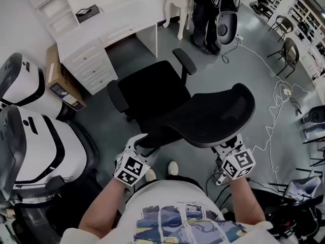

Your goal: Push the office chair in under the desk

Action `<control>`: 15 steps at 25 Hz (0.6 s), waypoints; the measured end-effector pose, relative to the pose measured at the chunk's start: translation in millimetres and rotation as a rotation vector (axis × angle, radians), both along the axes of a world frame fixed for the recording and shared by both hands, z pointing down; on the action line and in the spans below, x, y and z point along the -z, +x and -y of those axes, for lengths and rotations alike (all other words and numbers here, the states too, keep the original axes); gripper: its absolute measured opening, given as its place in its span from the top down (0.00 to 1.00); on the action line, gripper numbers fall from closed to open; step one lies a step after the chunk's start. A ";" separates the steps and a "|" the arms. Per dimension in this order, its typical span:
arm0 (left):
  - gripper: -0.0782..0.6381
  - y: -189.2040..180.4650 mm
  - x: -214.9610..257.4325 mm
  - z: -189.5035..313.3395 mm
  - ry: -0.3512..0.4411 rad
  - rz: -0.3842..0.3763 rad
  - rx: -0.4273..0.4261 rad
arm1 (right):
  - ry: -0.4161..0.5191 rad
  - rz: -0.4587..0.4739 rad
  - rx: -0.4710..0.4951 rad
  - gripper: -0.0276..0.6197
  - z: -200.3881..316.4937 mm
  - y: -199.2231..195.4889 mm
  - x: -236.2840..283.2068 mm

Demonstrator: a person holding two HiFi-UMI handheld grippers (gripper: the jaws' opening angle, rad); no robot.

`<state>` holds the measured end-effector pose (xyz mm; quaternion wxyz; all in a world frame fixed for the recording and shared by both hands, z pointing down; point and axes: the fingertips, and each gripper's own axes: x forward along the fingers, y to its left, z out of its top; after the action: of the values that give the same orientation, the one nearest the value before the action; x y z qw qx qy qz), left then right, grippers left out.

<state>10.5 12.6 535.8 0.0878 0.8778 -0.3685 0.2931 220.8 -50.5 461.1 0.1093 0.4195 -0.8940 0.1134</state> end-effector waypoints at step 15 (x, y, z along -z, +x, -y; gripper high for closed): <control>0.54 -21.5 2.7 33.9 -0.011 0.018 0.013 | -0.025 -0.026 -0.001 0.42 33.6 -24.2 3.4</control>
<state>-11.0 -21.3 533.1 0.0914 0.8721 -0.3735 0.3026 196.5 -84.1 457.7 0.1262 0.4200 -0.8908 0.1193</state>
